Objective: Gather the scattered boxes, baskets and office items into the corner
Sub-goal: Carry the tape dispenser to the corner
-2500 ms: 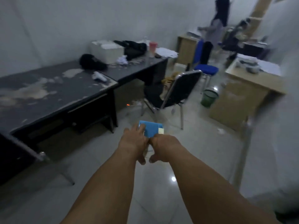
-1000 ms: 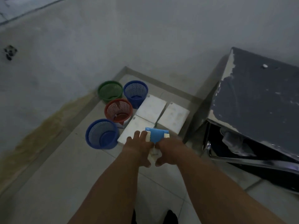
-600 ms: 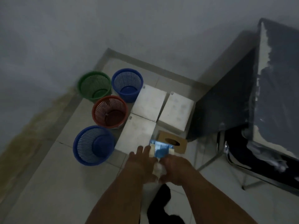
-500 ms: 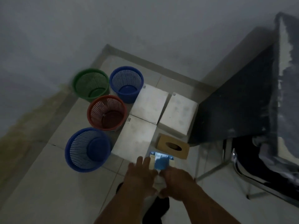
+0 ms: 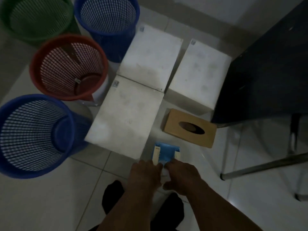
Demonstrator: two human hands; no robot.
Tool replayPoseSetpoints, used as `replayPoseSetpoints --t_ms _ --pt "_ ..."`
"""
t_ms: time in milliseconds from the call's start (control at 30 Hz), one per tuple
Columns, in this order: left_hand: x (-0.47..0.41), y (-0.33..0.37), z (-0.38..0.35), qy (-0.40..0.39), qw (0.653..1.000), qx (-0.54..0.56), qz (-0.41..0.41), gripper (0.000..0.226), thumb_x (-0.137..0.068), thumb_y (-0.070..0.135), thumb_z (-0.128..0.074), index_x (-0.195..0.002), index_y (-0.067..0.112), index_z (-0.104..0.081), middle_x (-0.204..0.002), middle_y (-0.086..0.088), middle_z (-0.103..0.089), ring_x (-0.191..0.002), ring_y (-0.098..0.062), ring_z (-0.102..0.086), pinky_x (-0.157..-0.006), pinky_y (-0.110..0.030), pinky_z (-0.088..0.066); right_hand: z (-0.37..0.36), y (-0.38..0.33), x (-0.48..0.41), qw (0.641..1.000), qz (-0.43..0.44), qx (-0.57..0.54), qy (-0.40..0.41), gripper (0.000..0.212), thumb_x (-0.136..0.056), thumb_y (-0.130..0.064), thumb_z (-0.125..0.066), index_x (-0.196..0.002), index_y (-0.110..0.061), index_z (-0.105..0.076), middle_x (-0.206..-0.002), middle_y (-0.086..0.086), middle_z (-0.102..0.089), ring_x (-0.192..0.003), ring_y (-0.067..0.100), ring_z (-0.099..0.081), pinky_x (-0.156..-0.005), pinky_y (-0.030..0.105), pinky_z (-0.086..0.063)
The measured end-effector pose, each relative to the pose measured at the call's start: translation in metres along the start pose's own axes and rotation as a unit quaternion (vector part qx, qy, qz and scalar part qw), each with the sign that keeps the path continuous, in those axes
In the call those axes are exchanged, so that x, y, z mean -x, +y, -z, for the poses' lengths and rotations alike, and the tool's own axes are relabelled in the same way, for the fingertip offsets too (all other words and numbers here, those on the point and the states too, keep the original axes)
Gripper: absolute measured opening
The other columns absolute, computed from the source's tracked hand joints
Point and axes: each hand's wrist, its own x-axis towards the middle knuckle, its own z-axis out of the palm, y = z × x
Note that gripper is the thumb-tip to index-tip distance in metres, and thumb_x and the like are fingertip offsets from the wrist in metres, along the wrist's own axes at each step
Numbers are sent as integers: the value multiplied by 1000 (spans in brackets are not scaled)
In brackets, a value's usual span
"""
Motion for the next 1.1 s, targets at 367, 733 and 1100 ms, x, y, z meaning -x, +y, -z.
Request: replayPoseSetpoints --t_ms 367,733,1100 --pt "-90 3 -15 31 999 11 11 56 -102 28 -38 -153 32 -14 -128 -13 -55 -115 -29 -57 -84 -37 -47 -18 37 -80 996 -19 -52 64 60 -79 -47 -72 -131 -30 -48 -131 1 -53 -114 24 -57 -94 35 -47" --pt "123 22 93 200 978 -54 9 44 -96 21 -43 -140 21 -36 -121 -10 -52 -104 -31 -55 -70 -35 -40 59 -33 128 981 -31 -32 189 48 -93 -46 -53 -135 -22 -51 -132 4 -51 -110 23 -58 -83 32 -49" --pt "449 103 231 427 888 -137 -101 20 -86 29 -60 -104 20 -61 -105 -5 -57 -97 -27 -53 -71 -37 -44 150 -119 485 887 -106 -138 428 33 -91 -36 -51 -120 -25 -61 -122 1 -60 -110 23 -57 -84 33 -47"
